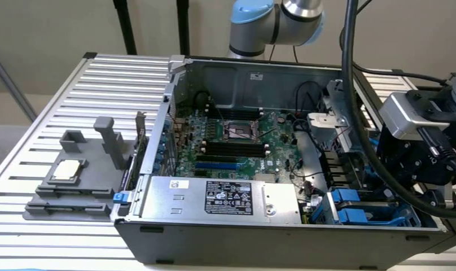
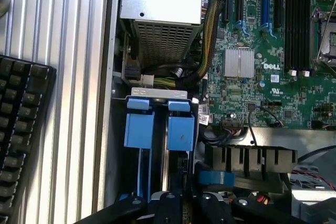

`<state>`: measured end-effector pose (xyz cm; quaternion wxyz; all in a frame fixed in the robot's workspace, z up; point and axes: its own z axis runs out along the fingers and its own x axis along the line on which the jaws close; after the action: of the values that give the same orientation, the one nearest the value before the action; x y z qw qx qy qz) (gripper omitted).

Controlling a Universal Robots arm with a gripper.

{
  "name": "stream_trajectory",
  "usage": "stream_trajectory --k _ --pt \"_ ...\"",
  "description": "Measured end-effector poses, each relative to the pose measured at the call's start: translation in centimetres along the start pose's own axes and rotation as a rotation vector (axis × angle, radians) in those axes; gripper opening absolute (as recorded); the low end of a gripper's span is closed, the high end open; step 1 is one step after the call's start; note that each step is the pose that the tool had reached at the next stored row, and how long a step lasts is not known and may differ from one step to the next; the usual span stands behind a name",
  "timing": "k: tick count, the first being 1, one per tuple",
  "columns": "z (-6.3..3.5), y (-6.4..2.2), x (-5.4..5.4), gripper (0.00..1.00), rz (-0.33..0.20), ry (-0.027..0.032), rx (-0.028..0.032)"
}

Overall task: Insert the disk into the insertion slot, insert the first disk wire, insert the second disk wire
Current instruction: 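Insert the first disk wire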

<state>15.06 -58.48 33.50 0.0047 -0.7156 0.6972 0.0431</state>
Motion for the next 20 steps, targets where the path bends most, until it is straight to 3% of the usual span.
stream_trajectory --k 9,20 --pt "0.12 -0.15 -0.03 0.17 0.013 -0.0005 0.0009" --pt "0.11 -0.16 -0.15 0.17 0.087 -0.0039 0.006"
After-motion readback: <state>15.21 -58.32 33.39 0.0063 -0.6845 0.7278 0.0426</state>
